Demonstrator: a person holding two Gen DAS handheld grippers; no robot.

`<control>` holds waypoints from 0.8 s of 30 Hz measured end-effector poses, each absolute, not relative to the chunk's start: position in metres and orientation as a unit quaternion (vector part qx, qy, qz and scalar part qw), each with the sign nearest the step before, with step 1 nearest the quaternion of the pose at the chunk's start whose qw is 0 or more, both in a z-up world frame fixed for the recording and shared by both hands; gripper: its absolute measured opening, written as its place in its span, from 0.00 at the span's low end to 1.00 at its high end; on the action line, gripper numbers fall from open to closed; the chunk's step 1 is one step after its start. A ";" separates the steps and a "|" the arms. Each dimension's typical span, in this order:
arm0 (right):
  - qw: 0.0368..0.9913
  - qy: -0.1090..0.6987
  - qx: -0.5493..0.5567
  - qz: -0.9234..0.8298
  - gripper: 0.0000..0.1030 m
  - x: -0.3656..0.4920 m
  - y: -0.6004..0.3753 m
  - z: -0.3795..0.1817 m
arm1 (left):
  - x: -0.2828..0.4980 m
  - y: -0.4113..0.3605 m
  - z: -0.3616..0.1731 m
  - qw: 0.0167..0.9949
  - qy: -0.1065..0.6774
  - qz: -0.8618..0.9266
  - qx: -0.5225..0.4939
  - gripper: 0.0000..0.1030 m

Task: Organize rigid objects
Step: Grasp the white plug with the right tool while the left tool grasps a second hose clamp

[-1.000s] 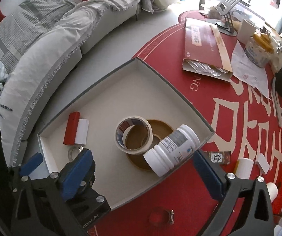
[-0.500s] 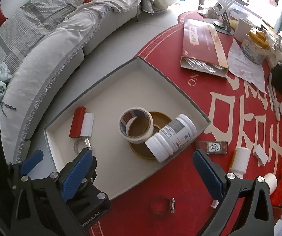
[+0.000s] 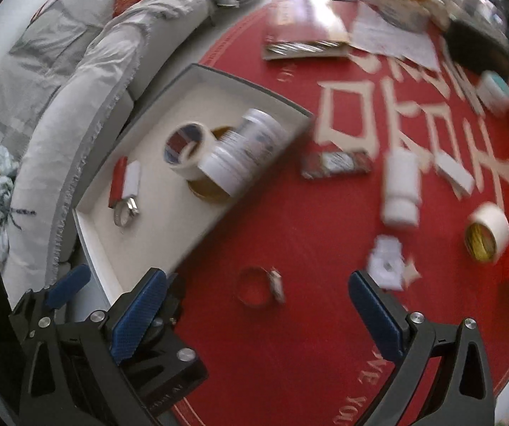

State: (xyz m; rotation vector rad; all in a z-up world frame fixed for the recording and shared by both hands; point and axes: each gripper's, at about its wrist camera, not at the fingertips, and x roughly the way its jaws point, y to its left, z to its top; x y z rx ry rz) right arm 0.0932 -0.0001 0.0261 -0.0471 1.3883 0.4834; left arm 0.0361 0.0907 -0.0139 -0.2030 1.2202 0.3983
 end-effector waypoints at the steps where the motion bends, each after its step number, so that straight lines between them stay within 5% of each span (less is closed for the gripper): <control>1: 0.743 0.634 -0.016 0.211 1.00 0.091 -0.012 0.025 | 0.035 0.085 -0.015 0.796 0.570 0.179 -0.093 1.00; 14: 0.728 0.677 0.081 0.071 1.00 0.079 -0.153 -0.010 | 0.068 0.007 -0.056 0.790 0.600 0.117 -0.045 1.00; 24: 0.739 0.665 0.072 0.080 1.00 0.095 -0.147 -0.011 | 0.095 0.020 -0.079 0.790 0.591 0.149 -0.066 1.00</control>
